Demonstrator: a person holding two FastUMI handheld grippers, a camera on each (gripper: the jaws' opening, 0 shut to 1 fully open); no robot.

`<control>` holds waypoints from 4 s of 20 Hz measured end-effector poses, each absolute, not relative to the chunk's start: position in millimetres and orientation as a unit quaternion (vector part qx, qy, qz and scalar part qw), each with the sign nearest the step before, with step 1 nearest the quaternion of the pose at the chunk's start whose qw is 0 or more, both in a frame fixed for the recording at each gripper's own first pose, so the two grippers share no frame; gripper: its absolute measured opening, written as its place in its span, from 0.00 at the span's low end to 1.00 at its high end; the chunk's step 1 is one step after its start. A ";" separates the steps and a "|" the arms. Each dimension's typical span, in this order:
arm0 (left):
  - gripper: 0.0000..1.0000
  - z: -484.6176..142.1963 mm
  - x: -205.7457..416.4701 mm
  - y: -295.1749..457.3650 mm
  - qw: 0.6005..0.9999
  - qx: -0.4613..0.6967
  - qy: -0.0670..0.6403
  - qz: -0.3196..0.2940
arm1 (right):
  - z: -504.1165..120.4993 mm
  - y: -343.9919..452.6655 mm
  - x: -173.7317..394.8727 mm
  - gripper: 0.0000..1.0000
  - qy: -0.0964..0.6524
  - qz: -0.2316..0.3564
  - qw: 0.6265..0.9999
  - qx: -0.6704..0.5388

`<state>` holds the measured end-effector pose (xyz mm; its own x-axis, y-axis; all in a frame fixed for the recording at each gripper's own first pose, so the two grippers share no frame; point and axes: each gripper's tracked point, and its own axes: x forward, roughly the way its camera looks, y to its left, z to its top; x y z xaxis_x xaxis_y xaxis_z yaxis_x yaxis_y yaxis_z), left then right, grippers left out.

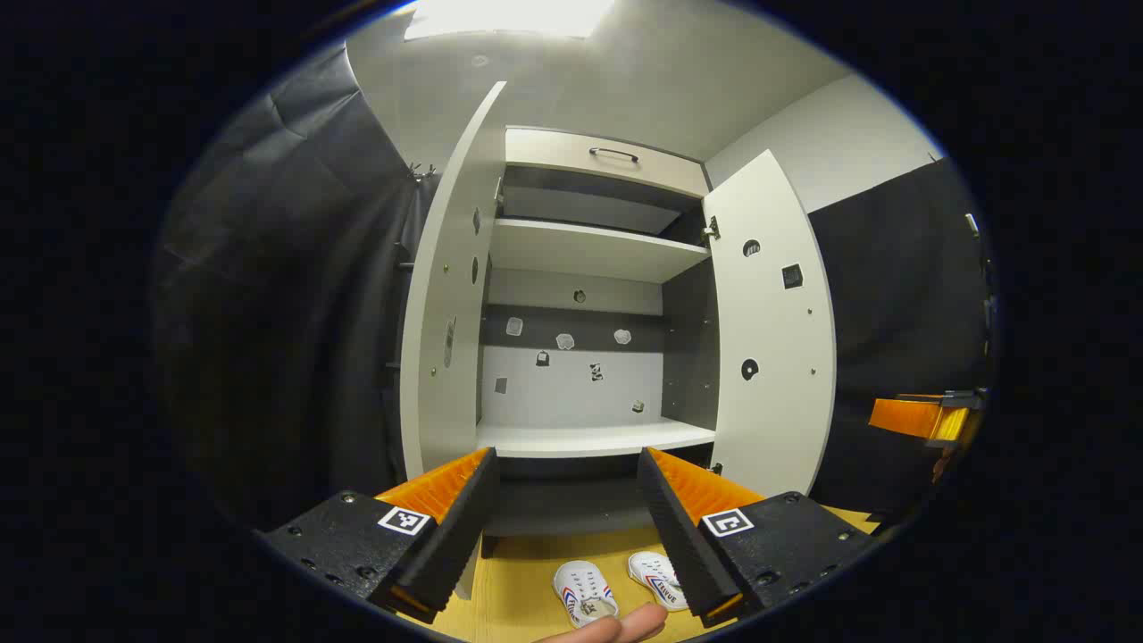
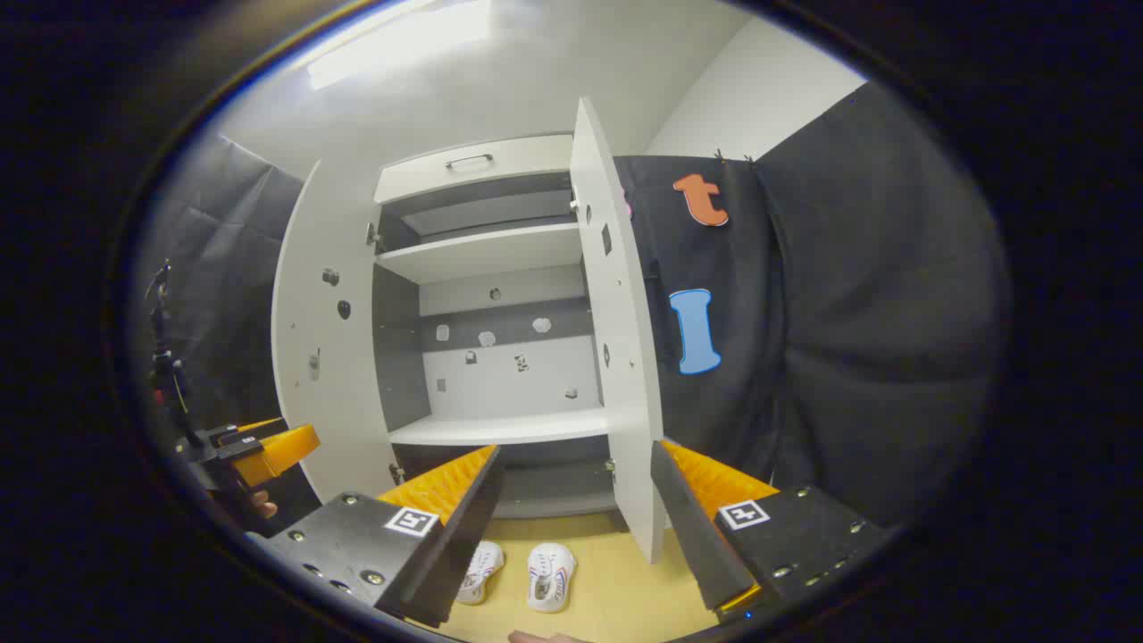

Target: Grab one shoe with the right hand and put it into the shoe cabinet, grab the other shoe with the left hand and put it into the shoe cabinet; then close the right door with the right hand and the left door with the left hand.

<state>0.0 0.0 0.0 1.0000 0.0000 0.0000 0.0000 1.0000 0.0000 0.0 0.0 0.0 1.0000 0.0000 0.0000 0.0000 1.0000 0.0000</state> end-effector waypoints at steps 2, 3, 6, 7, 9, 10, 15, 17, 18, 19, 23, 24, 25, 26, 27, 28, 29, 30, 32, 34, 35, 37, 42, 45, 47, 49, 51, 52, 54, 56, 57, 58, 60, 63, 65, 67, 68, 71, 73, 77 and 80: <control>0.95 -3.0 -0.8 -1.9 1.000 0.001 0.007 -0.003 | 0.8 0.7 -1.4 0.98 -0.003 -0.003 1.000 -0.010; 0.95 -4.9 -0.9 -2.3 1.000 0.001 0.010 -0.003 | 1.9 3.3 -2.5 0.98 -0.005 0.001 1.000 -0.012; 0.95 -11.4 0.2 -3.9 1.000 -0.010 0.020 -0.007 | 2.0 7.5 -1.3 0.98 -0.007 0.003 1.000 -0.018; 0.95 -14.3 -0.7 -5.0 1.000 -0.013 0.022 -0.010 | 1.5 7.7 -0.7 0.98 -0.007 0.001 1.000 -0.022; 0.95 -16.9 -0.1 -3.1 1.000 -0.014 0.023 -0.008 | -1.3 9.0 1.0 0.98 -0.006 0.000 1.000 -0.028; 0.95 -16.8 -0.2 -1.2 1.000 -0.013 0.022 -0.006 | -3.2 11.2 2.1 0.98 -0.005 0.002 1.000 -0.027; 0.95 -24.5 0.3 2.8 0.999 -0.025 0.028 -0.001 | -15.5 13.9 13.0 0.98 0.005 0.003 1.000 -0.025; 0.95 -22.9 0.7 9.4 0.999 -0.028 0.024 0.012 | -24.9 17.2 19.2 0.98 0.008 0.004 0.999 -0.034; 0.95 -22.5 0.9 13.3 0.999 -0.032 0.021 0.018 | -32.6 19.0 23.5 0.98 0.012 0.004 0.999 -0.042; 0.95 -23.6 0.7 15.1 0.999 -0.037 0.020 0.024 | -42.5 19.6 27.5 0.98 0.018 0.002 0.998 -0.054; 0.95 -35.2 1.2 19.6 0.998 -0.043 0.032 0.027 | -106.9 17.0 48.8 0.98 0.074 -0.010 0.993 -0.087; 0.95 -38.9 1.2 18.1 0.998 -0.042 0.036 0.021 | -125.5 20.6 55.9 0.99 0.091 -0.004 0.992 -0.086; 0.95 -42.2 1.2 17.6 0.998 -0.042 0.038 0.016 | -144.7 24.2 61.2 0.99 0.109 0.002 0.991 -0.082; 0.95 -44.1 1.8 17.1 0.998 -0.039 0.039 0.011 | -165.5 28.0 67.0 0.99 0.129 0.010 0.988 -0.078; 0.95 -48.0 2.3 17.0 0.998 -0.036 0.041 0.007 | -187.9 31.7 72.7 0.94 0.149 0.017 0.986 -0.076; 0.95 -52.0 1.2 18.2 0.998 -0.035 0.047 0.005 | -210.4 32.7 78.9 0.94 0.171 0.016 0.982 -0.075; 0.95 -55.3 -0.1 19.1 0.998 -0.035 0.051 0.003 | -235.5 32.2 85.6 0.94 0.196 0.012 0.978 -0.077; 0.95 -57.5 -1.5 21.6 0.998 -0.036 0.055 0.004 | -257.8 34.0 87.4 0.99 0.221 0.012 0.972 -0.077; 0.95 -56.9 -1.4 27.2 0.998 -0.040 0.052 0.007 | -297.4 42.7 95.5 0.99 0.259 0.021 0.964 -0.064; 0.95 -58.0 -1.8 29.4 0.998 -0.040 0.048 0.010 | -332.1 48.4 101.4 0.94 0.291 0.026 0.955 -0.045; 0.95 -57.8 -2.3 29.9 0.998 -0.036 0.046 0.010 | -344.8 47.9 106.4 0.99 0.299 0.015 0.954 -0.031; 0.95 -60.5 -1.1 29.2 0.999 -0.028 0.045 0.009 | -366.7 52.0 113.3 0.99 0.305 0.005 0.952 -0.013; 0.95 -70.3 6.1 17.7 0.999 -0.009 0.044 -0.008 | -416.1 68.7 115.2 0.96 0.325 0.010 0.945 -0.026; 0.95 -79.6 14.6 12.0 0.999 0.001 0.046 -0.014 | -423.5 55.2 122.2 0.92 0.319 -0.013 0.945 -0.066; 0.95 -87.1 20.9 6.9 0.998 0.006 0.050 -0.021 | -425.5 57.9 121.9 0.68 0.327 -0.015 0.943 -0.054; 0.95 -95.1 27.1 2.0 0.998 0.004 0.057 -0.029 | -415.9 59.5 121.0 0.63 0.323 -0.006 0.945 -0.053; 0.95 -100.2 33.3 -0.9 0.998 -0.001 0.060 -0.035 | -407.3 70.2 117.8 0.68 0.306 0.005 0.950 -0.054; 0.95 -104.4 36.7 -0.9 0.997 -0.001 0.064 -0.035 | -408.8 79.5 114.9 0.68 0.308 0.017 0.951 -0.041; 0.95 -110.7 42.8 -2.2 0.997 -0.002 0.069 -0.036 | -424.7 85.3 112.7 0.63 0.325 0.024 0.945 -0.039; 0.95 -116.5 46.9 -4.3 0.997 -0.003 0.074 -0.037 | -439.8 76.0 121.3 0.60 0.337 -0.001 0.941 -0.038; 0.95 -119.0 49.3 -5.3 0.997 0.005 0.073 -0.039 | -443.1 72.7 129.0 0.49 0.339 -0.016 0.941 -0.018; 0.96 -119.6 51.7 -5.3 0.997 0.015 0.069 -0.040 | -442.1 74.3 129.6 0.34 0.343 -0.024 0.939 0.014; 0.96 -120.9 53.9 -3.6 0.997 0.037 0.064 -0.034 | -442.1 76.5 131.5 0.34 0.342 -0.025 0.937 0.072; 0.95 -127.1 54.3 -10.5 0.996 0.037 0.069 -0.046 | -442.3 74.1 140.8 0.15 0.302 -0.002 0.949 0.093; 0.95 -133.1 55.0 -9.4 0.995 0.030 0.080 -0.045 | -445.6 81.2 147.2 0.14 0.296 0.012 0.949 0.111; 0.96 -136.7 55.1 -5.4 0.995 0.030 0.088 -0.039 | -449.6 80.7 155.5 0.01 0.283 0.014 0.948 0.145; 0.96 -137.2 55.1 -4.1 0.995 0.033 0.090 -0.037 | -450.5 84.7 153.1 0.01 0.284 0.021 0.948 0.145; 0.96 -131.2 52.4 2.0 0.995 0.039 0.086 -0.030 | -435.2 85.6 153.1 0.00 0.259 0.035 0.959 0.109; 0.96 -125.9 51.0 5.2 0.996 0.044 0.078 -0.027 | -418.8 88.1 158.0 0.00 0.227 0.042 0.970 0.077; 0.96 -123.2 49.7 3.1 0.996 0.044 0.074 -0.030 | -379.5 104.4 145.6 0.00 0.187 0.073 0.976 0.079; 0.96 -130.0 54.0 8.4 0.996 0.038 0.082 -0.018 | -336.2 109.1 138.9 0.00 0.152 0.084 0.983 0.063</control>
